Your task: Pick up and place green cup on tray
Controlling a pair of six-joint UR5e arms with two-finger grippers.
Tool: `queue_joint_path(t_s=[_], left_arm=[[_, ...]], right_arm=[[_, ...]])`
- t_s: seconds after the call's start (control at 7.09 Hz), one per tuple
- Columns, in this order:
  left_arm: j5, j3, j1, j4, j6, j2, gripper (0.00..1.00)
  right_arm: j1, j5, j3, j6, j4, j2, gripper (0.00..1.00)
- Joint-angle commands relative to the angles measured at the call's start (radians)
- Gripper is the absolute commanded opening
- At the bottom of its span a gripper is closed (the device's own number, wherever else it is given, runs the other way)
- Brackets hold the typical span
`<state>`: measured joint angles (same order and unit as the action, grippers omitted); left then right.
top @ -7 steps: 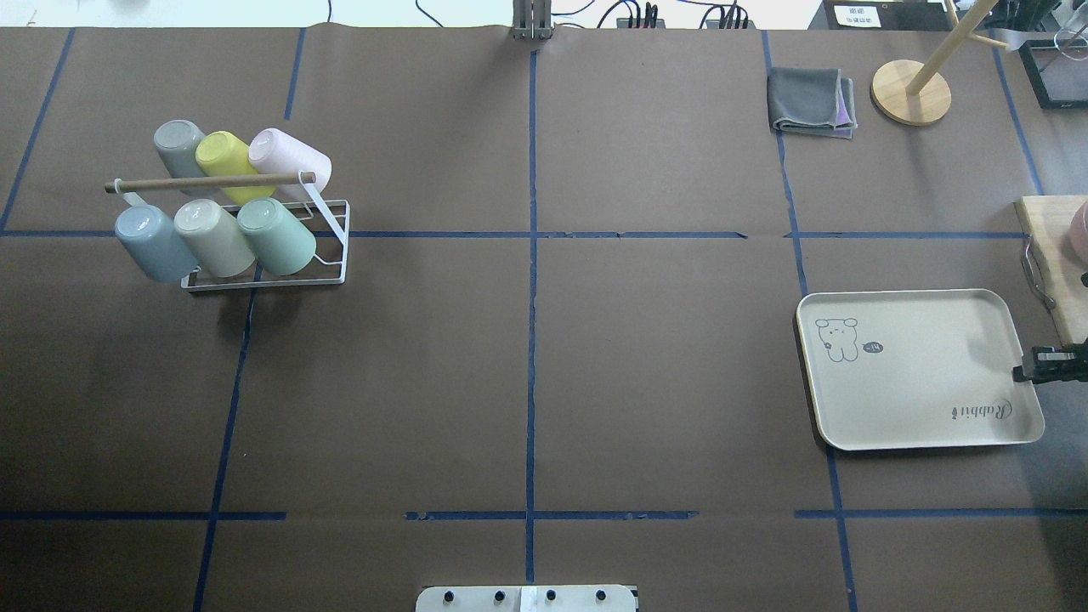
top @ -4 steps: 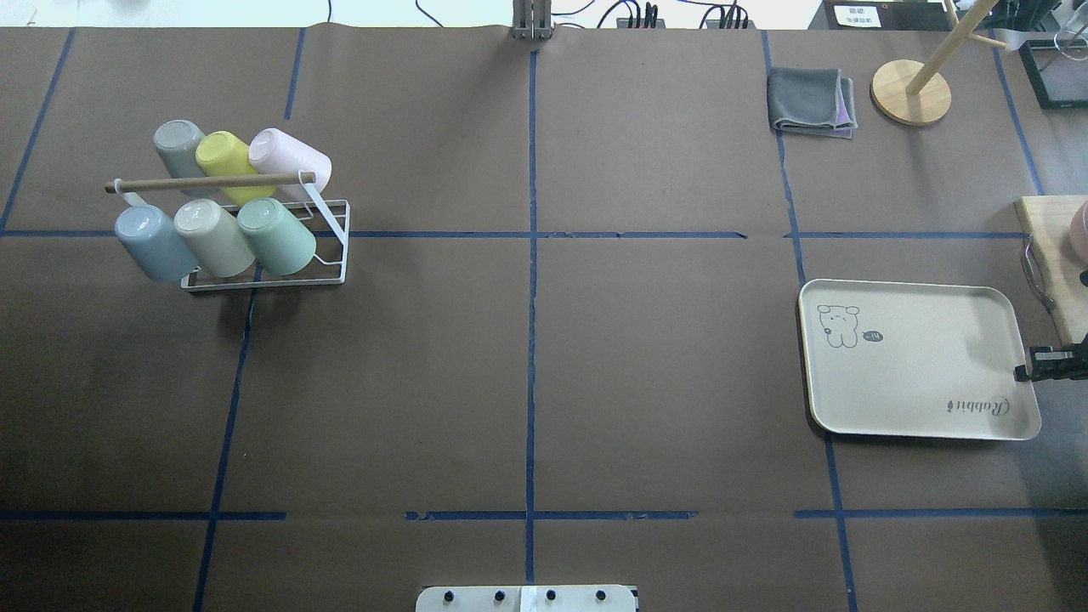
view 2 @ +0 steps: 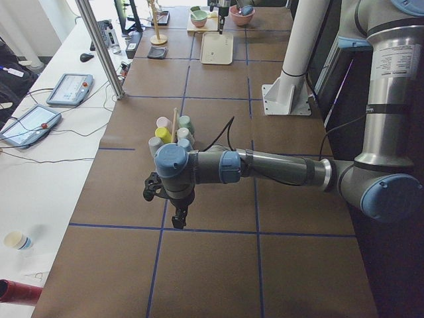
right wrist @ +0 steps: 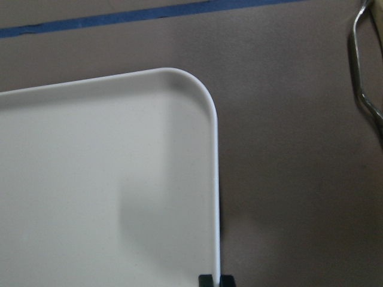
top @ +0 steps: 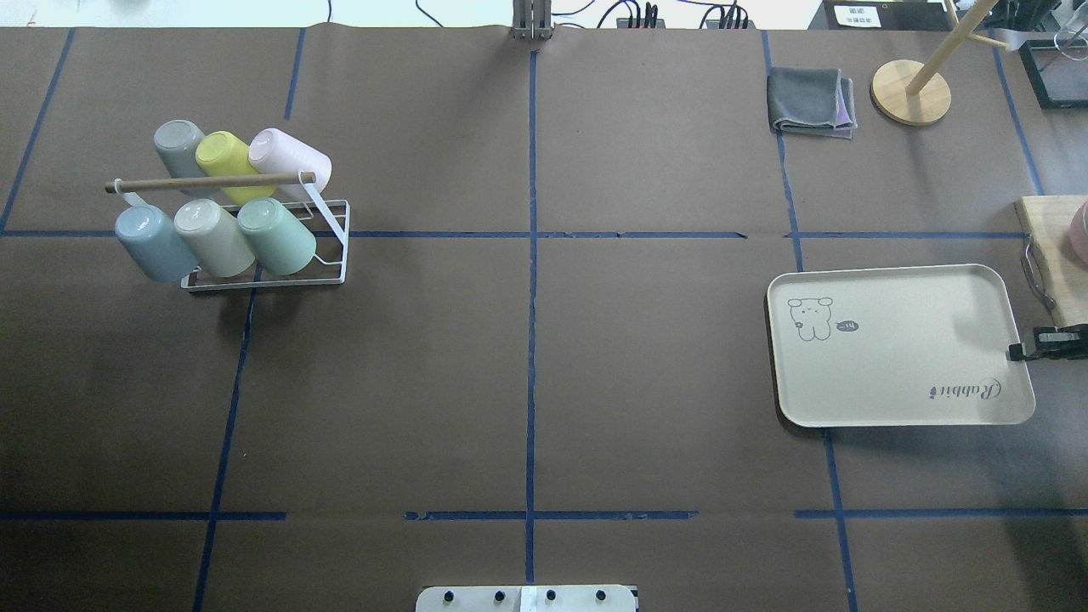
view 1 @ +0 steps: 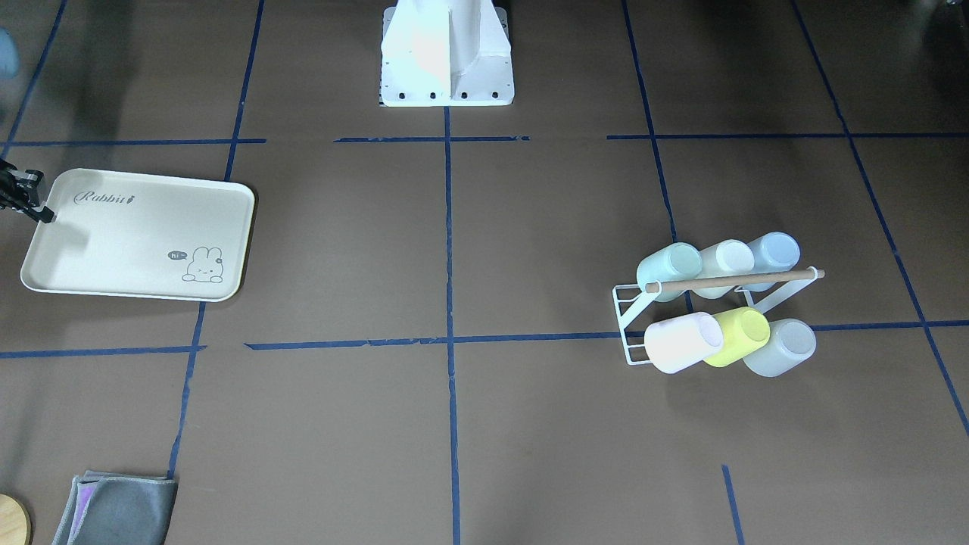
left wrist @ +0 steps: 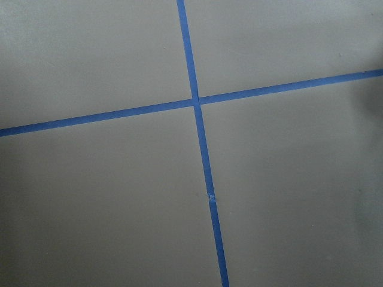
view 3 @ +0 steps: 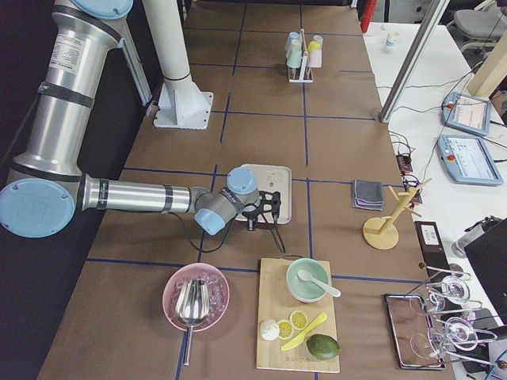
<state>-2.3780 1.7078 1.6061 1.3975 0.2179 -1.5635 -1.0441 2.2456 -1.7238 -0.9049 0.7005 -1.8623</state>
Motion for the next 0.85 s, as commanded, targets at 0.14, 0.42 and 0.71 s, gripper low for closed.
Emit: queue_joint_path(t_s=[0.14,0.42,0.71], left_arm=[[-0.001,0.0,0.0,0.0,0.0,0.0,1.0],[-0.001,0.0,0.0,0.0,0.0,0.0,1.0],[-0.001,0.0,0.0,-0.002,-0.002,0.002,1.0]], right_arm=[[-0.05,0.092,-0.042,-0.166,0.001,0.116,0.0],[0.024,0.088,-0.043,-0.261,0.002,0.225,0.0],[0.184,-0.016,-0.039,-0.383,0.013,0.364,0.0]])
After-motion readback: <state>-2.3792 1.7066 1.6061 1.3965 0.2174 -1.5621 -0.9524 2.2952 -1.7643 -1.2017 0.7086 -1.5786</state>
